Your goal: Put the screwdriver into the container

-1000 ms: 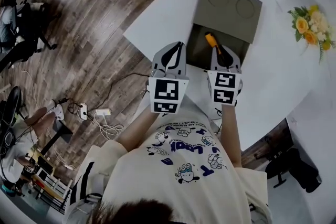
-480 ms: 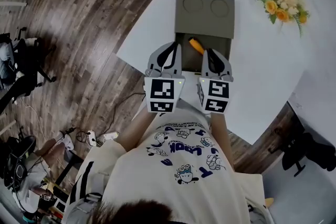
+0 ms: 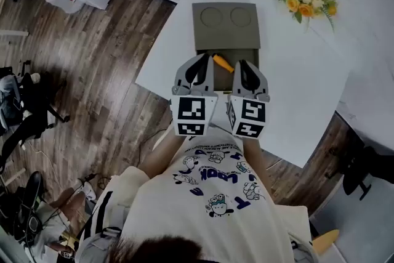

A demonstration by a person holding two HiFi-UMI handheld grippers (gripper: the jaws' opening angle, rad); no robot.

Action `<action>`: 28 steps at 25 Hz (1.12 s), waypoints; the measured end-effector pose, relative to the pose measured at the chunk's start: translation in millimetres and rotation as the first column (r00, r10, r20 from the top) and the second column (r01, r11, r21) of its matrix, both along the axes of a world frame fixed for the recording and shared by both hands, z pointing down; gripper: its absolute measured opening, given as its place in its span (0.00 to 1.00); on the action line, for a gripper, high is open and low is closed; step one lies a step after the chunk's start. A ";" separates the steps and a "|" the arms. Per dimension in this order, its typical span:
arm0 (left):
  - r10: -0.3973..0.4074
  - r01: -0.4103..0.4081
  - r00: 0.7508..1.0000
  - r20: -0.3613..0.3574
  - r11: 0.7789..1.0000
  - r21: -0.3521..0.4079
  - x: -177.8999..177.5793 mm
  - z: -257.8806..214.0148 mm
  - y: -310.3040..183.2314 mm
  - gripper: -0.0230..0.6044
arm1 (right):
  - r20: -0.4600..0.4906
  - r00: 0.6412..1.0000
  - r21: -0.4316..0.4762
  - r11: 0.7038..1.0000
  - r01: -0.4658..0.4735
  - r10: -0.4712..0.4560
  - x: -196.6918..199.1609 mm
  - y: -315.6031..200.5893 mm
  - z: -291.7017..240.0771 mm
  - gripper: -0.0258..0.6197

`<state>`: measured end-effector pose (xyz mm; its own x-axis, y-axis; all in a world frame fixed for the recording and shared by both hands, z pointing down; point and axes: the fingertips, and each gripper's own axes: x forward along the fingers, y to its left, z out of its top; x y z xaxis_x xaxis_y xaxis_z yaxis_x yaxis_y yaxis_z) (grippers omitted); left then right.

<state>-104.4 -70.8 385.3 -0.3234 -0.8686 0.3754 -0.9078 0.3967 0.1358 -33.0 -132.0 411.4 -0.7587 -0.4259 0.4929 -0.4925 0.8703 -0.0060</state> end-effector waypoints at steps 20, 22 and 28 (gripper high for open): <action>0.024 -0.026 0.999 0.033 0.999 0.035 4.4 -18.4 -6.8 0.07 | 0.091 0.994 -0.015 0.998 -0.055 0.056 4.0 -0.9 -19.5 0.10; 0.026 -0.027 0.999 0.034 0.999 0.035 5.5 -18.7 -7.2 0.07 | 0.093 0.994 -0.012 0.998 -0.055 0.056 4.6 -1.4 -20.6 0.10; 0.039 -0.040 0.999 0.030 0.999 0.036 9.3 -18.4 -11.4 0.07 | 0.087 0.995 -0.023 0.998 -0.054 0.056 4.2 -4.1 -18.2 0.10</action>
